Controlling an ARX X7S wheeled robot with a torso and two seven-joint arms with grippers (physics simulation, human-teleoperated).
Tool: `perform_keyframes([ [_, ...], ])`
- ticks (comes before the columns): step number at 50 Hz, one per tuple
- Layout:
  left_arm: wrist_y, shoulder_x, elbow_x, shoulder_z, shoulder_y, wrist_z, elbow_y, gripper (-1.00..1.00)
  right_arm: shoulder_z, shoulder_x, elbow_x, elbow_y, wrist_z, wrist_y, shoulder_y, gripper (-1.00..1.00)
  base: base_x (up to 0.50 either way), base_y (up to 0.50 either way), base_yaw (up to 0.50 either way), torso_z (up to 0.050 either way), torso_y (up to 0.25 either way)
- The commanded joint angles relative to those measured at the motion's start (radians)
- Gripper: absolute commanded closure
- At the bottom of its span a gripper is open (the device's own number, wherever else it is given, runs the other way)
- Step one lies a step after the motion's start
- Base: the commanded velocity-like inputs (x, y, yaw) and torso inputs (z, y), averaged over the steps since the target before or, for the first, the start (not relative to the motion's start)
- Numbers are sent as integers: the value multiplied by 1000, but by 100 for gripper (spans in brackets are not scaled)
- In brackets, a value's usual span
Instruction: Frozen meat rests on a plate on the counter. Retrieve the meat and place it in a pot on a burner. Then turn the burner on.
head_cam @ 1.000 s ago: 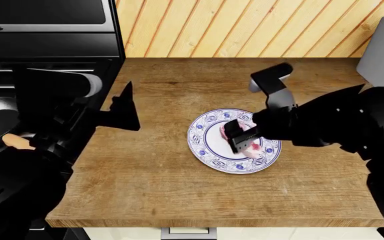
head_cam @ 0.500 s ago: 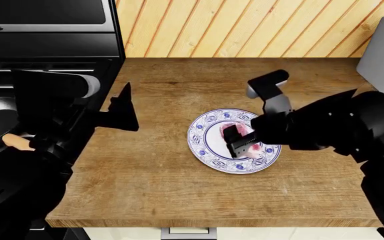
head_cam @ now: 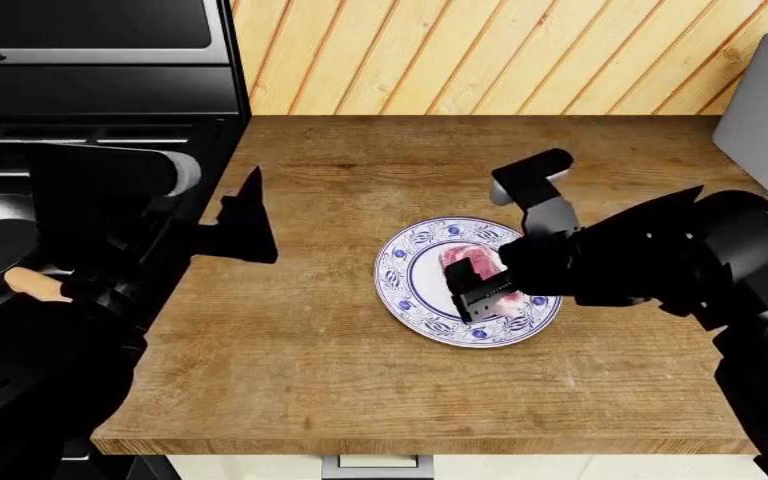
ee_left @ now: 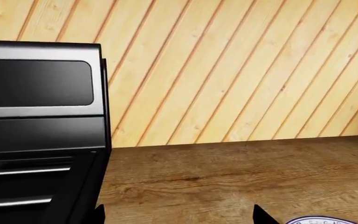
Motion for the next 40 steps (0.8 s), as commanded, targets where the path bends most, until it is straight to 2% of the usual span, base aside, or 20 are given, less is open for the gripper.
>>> perform_keyframes([
  [1, 0, -4, -9, -4, 4, -6, 4, -100, -6, 1, 1, -1, 0, 0, -4, -100, 0, 0, 0, 0, 0],
  [40, 7, -12, -18, 6, -1, -18, 4, -100, -25, 9, -8, 8, -17, -23, -20, -100, 0, 0, 0, 0, 0],
])
